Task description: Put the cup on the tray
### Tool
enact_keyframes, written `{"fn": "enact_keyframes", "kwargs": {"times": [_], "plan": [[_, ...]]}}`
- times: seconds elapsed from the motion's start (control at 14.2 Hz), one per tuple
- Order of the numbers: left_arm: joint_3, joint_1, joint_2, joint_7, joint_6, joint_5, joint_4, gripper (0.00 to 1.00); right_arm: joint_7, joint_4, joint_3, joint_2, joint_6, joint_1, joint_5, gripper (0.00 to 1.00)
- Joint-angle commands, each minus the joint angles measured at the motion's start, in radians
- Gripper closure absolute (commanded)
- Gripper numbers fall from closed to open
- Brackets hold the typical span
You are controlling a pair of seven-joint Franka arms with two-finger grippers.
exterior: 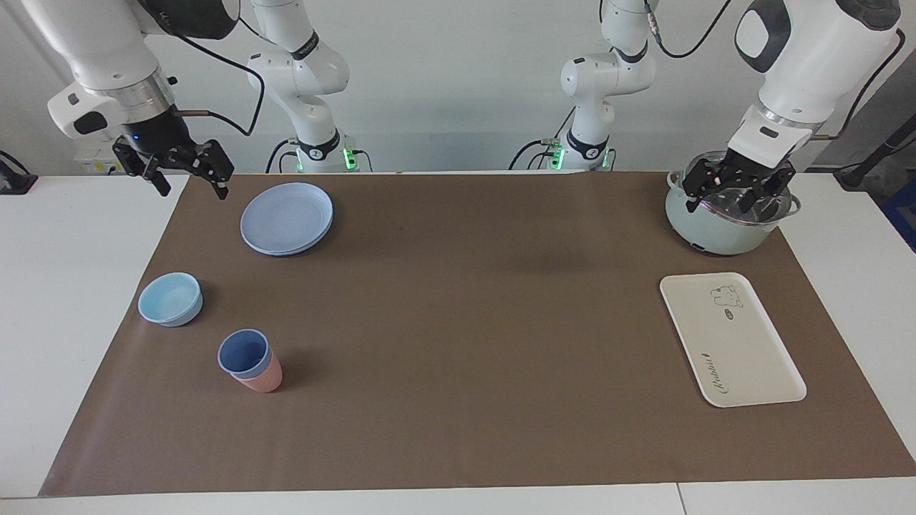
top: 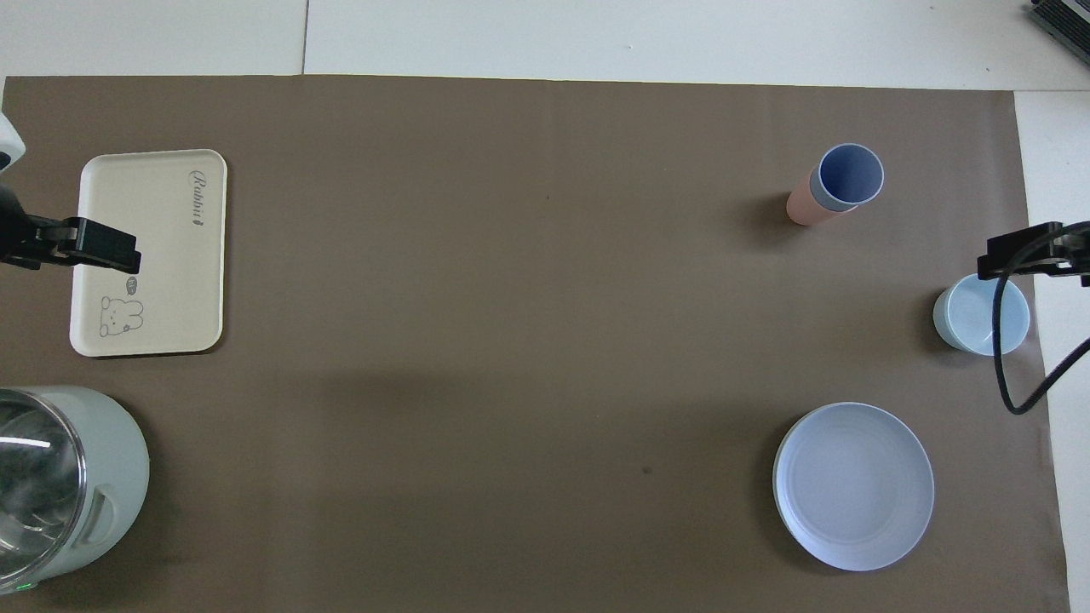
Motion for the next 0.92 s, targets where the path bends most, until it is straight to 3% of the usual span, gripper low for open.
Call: {"fn": "enact_keyframes", "kwargs": {"times": [0.0, 0.49, 0.85], "plan": [[-0.006, 0.013, -0.035, 0.001, 0.000, -0.014, -0.036, 0.00, 0.008, -0.018, 0.007, -0.016, -0.006, -0.003, -0.004, 0.00], [-0.006, 0.013, -0.035, 0.001, 0.000, -0.014, -0.036, 0.00, -0.015, -0.041, 0.007, -0.022, 0.031, -0.012, -0.003, 0.00], [-0.006, 0.013, -0.033, 0.001, 0.000, -0.014, -0.036, 0.00, -0.360, -0.141, 0.002, -0.042, 0.213, -0.076, 0.001, 0.00]]}}
